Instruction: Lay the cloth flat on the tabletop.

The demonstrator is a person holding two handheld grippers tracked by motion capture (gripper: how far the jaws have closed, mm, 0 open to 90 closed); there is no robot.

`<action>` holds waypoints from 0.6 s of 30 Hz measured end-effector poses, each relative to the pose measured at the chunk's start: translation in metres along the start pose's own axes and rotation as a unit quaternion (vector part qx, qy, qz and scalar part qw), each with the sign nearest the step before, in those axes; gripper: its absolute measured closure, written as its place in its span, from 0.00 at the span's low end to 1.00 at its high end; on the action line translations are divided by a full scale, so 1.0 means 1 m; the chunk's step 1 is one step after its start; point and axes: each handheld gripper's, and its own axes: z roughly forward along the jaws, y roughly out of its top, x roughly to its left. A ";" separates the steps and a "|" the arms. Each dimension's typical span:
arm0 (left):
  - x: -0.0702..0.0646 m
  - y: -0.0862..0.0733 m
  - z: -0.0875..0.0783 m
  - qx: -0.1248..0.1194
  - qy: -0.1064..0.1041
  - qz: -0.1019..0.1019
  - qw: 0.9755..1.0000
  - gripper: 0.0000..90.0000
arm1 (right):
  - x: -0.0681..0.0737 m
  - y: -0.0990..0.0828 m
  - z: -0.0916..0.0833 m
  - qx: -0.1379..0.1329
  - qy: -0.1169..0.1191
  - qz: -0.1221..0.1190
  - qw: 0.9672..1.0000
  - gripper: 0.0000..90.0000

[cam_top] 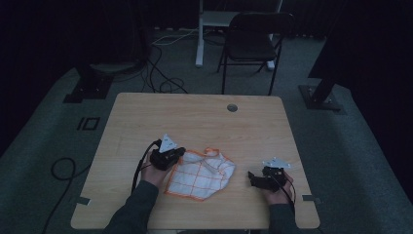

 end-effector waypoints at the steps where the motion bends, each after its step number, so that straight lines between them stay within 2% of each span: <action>1: 0.002 0.000 0.000 -0.001 0.003 -0.003 1.000 0.98 | 0.000 0.000 0.000 0.000 0.000 0.000 1.000 0.17; 9: 0.012 0.001 -0.001 0.001 0.016 -0.007 1.000 0.98 | 0.000 0.000 0.000 0.000 0.000 0.000 1.000 0.17; 18: 0.030 -0.003 -0.003 0.009 0.036 -0.023 0.999 0.98 | 0.000 0.000 0.000 0.000 0.000 0.000 1.000 0.17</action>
